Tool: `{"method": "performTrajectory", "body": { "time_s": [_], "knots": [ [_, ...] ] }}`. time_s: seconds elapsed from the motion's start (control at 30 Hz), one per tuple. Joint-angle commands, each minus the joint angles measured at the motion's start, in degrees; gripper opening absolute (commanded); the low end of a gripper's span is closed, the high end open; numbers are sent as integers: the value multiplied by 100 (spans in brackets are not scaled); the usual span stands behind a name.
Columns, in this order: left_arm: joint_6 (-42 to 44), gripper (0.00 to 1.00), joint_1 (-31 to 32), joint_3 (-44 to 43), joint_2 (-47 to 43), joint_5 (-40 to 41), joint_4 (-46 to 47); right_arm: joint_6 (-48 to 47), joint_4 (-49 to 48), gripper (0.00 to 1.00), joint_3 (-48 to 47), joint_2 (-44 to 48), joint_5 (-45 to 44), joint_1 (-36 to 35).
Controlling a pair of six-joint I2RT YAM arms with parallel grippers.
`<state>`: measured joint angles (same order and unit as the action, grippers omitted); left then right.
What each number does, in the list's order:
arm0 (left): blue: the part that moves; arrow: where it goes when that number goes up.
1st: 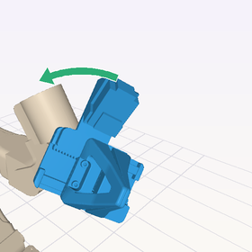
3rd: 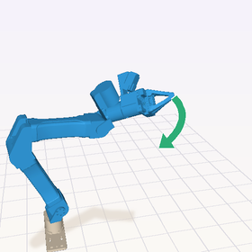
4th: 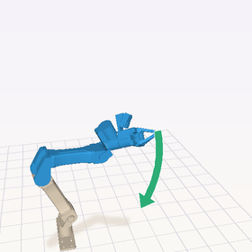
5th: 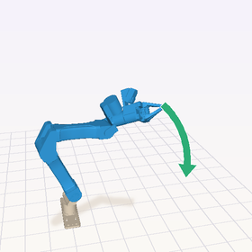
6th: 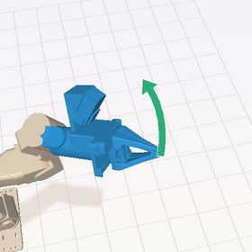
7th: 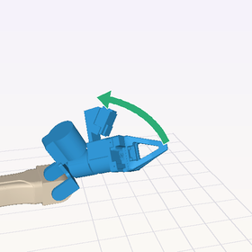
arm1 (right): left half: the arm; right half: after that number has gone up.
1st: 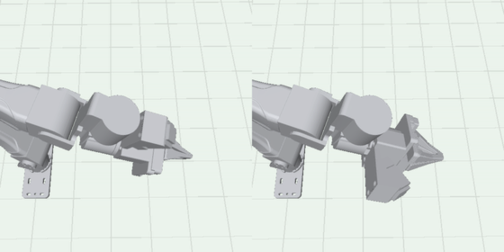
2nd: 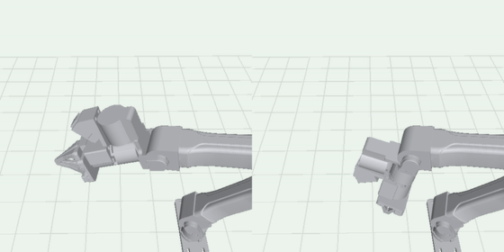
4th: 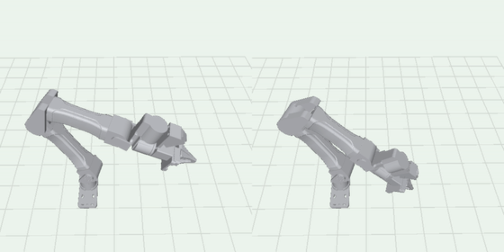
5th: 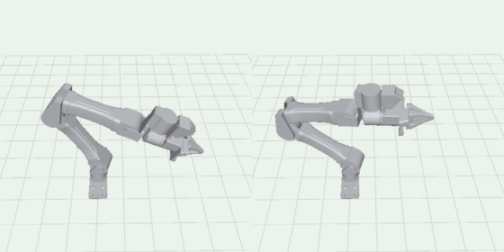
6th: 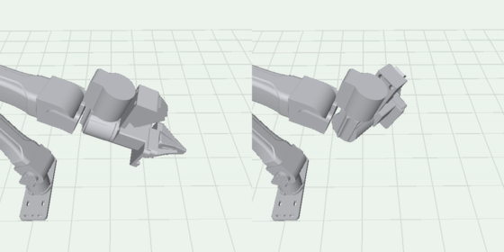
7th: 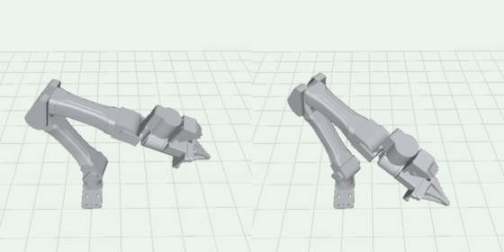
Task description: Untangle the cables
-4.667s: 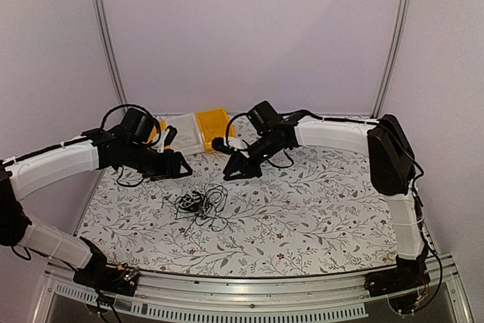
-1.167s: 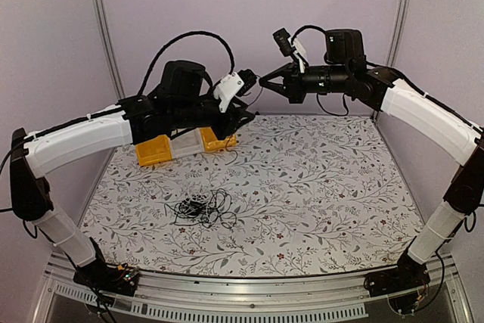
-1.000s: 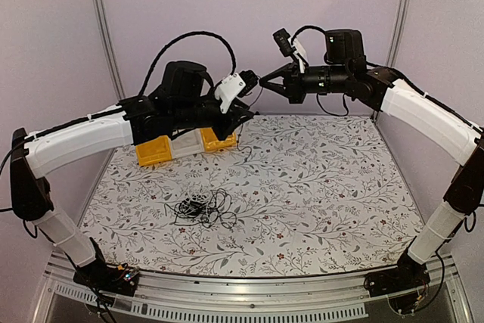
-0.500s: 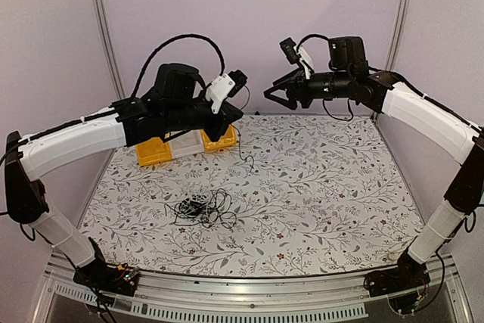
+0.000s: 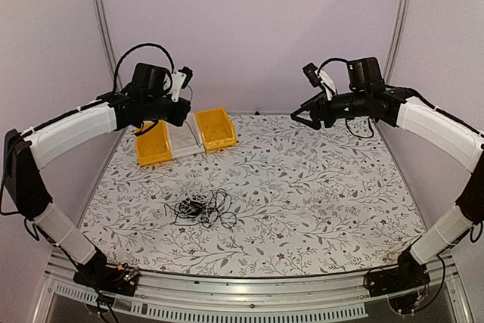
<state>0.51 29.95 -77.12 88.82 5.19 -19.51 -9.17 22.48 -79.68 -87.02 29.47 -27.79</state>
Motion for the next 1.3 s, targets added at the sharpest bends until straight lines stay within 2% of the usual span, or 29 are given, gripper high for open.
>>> {"method": "performTrajectory", "body": {
  "time_s": [0.0,0.2,0.37,0.73,0.93,1.27],
  "knots": [
    [272,0,-575,-297,327,499,-122,-143,-42,69,175,294,-134,-10],
    [445,0,-1160,-451,686,795,85,-259,-22,69,294,352,-294,1],
    [930,0,-1542,-700,1031,1158,171,-317,1,70,342,351,-352,11],
    [1379,0,-2297,-1069,1343,1260,287,-476,81,70,532,449,-486,71],
    [1360,0,-2354,-890,1650,954,491,-489,96,70,530,415,-486,89],
    [690,0,-2353,-654,2618,390,745,-514,169,70,674,418,-451,83]
  ]
}}
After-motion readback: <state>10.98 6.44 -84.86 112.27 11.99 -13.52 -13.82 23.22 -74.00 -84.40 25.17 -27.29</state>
